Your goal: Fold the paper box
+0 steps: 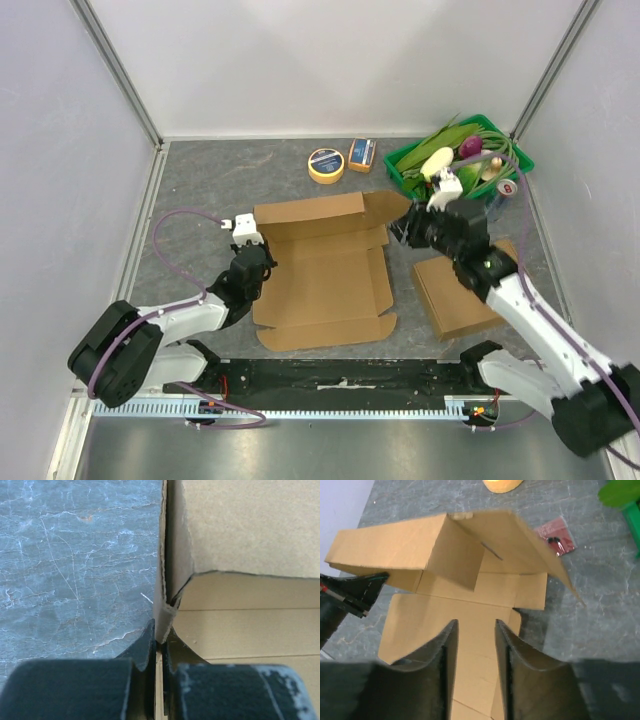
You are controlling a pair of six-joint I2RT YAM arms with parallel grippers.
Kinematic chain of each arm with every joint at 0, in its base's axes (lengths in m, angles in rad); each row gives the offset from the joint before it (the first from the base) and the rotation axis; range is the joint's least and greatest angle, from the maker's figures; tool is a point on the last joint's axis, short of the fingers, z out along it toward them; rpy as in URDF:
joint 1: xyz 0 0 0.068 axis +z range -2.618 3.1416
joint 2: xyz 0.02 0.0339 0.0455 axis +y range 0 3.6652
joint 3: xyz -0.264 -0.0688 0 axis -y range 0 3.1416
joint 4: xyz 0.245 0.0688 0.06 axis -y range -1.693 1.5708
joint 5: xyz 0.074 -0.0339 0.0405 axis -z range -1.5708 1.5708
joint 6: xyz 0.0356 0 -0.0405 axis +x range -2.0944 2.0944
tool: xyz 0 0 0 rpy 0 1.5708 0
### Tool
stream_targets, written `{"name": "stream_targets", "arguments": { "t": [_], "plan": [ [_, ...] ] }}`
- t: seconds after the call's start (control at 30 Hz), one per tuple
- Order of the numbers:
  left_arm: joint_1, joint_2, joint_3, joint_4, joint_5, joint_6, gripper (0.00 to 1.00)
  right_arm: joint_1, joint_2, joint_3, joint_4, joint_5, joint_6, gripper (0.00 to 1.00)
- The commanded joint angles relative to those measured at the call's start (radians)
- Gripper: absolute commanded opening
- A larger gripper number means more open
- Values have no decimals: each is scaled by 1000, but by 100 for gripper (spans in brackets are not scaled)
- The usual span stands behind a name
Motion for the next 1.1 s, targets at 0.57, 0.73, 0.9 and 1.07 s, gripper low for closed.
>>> {"name": "stream_targets", "arguments": {
  "t": [0.57, 0.73, 0.9, 1.07],
  "plan": [
    [5, -55, 14, -54, -49, -101, 2, 211, 393, -245, 696, 671, -229, 0],
    [6, -58, 8, -54, -52, -103, 2, 211, 473, -256, 832, 605, -212, 0],
    [8, -67, 3, -56, -50, -103, 2, 211, 493, -254, 849, 673, -227, 0],
    [11, -90, -14, -56, -56, -103, 2, 204, 476, -282, 814, 773, -224, 0]
  ]
}}
